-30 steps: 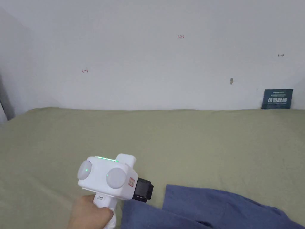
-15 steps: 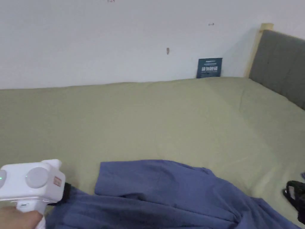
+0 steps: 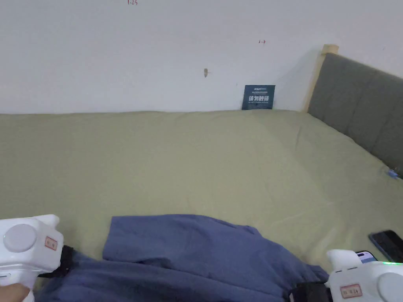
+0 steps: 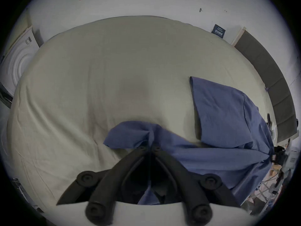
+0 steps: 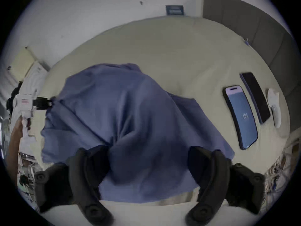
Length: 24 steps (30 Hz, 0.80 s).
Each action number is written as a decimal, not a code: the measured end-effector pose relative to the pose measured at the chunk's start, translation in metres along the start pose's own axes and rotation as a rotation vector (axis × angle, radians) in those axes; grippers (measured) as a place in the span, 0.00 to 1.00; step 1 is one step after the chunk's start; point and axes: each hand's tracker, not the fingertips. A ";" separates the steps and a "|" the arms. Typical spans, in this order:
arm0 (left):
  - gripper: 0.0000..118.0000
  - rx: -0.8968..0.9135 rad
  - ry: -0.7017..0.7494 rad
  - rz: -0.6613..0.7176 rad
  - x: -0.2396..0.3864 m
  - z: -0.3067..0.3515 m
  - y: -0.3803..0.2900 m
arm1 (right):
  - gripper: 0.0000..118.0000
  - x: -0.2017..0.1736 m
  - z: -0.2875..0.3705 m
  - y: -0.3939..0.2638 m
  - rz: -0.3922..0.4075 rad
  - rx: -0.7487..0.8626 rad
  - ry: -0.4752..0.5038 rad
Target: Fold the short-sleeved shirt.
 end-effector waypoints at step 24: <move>0.01 0.650 -0.209 0.059 -0.092 0.255 0.051 | 0.01 -0.120 0.155 0.116 0.206 0.729 0.158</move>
